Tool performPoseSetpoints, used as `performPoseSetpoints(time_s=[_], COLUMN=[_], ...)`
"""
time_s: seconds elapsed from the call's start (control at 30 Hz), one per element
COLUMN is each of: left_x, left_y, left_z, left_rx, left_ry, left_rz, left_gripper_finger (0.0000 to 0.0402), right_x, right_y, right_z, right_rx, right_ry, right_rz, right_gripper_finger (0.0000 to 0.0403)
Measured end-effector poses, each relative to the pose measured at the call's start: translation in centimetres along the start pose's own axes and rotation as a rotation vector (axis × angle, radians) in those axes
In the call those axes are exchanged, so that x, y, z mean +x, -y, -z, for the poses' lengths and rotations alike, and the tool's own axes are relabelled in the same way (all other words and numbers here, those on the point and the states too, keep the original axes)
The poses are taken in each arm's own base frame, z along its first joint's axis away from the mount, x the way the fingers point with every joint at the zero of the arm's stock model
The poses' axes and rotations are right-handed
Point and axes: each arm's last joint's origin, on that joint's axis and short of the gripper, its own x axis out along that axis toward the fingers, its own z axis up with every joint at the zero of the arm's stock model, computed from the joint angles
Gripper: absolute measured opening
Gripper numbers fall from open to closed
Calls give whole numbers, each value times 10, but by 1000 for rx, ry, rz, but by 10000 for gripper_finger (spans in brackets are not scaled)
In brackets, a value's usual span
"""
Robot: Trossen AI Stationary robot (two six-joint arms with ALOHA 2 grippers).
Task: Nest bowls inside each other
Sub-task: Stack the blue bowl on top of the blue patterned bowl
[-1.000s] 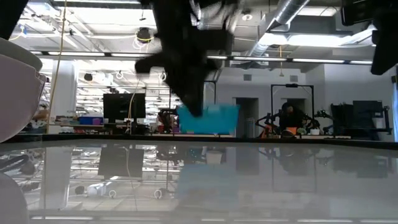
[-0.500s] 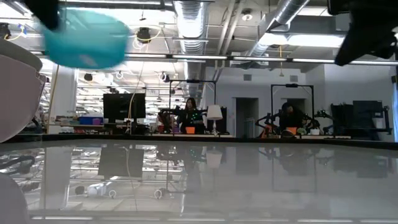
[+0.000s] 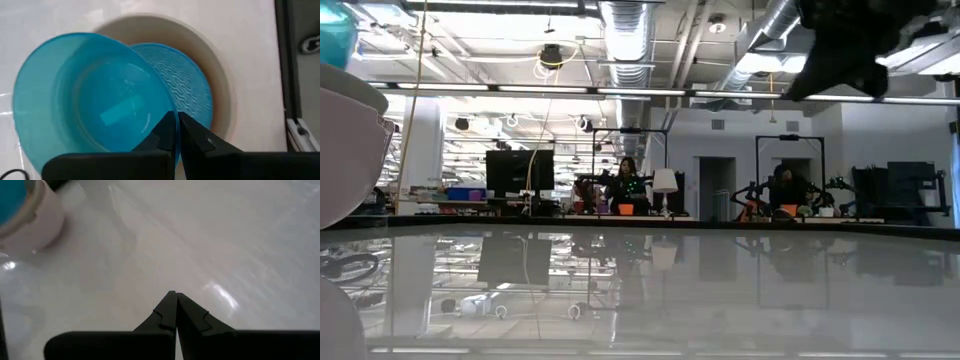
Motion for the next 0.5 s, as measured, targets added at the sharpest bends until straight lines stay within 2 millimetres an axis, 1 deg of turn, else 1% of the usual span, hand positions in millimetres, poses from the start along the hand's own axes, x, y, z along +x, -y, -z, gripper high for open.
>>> performPoseSetpoints(time_s=[0.13, 0.3, 0.5], left_x=[10, 22, 23], left_y=[12, 18, 21], left_z=[2, 3, 2], left_rx=[41, 101, 147], left_ry=[-17, -46, -51], left_rz=[1, -21, 9], left_gripper_finger=[0, 0, 0], right_x=[2, 3, 3], right_y=[-2, -3, -5], right_z=[-7, -10, -11], right_rx=[16, 34, 53], right_ry=[39, 54, 59], right_rz=[-33, -45, -61], right_gripper_finger=[31, 31, 31])
